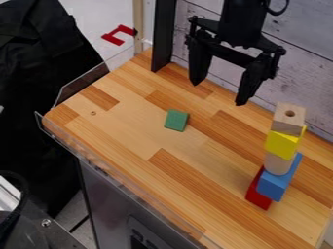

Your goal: Put the wooden block with a hole in the middle on the right side of the green triangle

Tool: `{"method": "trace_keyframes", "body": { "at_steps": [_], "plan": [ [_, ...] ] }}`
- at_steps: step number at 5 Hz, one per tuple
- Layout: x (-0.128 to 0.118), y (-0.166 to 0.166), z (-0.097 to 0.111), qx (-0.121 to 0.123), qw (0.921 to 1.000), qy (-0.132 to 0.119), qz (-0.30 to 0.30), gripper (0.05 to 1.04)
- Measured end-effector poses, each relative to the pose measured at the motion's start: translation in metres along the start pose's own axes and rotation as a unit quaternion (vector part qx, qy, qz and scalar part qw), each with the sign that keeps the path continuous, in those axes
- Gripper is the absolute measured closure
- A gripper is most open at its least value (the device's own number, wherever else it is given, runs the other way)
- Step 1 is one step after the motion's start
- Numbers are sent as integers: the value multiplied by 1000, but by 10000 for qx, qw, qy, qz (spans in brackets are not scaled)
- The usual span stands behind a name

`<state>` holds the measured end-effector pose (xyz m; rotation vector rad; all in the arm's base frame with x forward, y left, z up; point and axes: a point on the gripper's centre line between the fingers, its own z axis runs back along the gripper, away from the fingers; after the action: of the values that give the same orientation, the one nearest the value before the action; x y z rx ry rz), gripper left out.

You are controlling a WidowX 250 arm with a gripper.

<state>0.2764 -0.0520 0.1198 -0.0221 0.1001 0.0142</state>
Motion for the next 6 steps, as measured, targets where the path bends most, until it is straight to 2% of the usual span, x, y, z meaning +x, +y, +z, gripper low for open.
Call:
{"method": "trace_keyframes", "body": {
  "at_steps": [1,2,3,4,5,6],
  "plan": [
    [-2,1,-10,32,9998,181,7,83],
    [-4,-5,-2,-5,9999,51,-100,83],
    [-9,-10,18,50,9994,-330,-86,83],
    [-13,-16,28,95,9984,-542,-124,83],
    [-12,-36,39,31,9961,-788,-391,83],
    [1,-60,32,-156,9952,-714,-649,83]
  ]
}}
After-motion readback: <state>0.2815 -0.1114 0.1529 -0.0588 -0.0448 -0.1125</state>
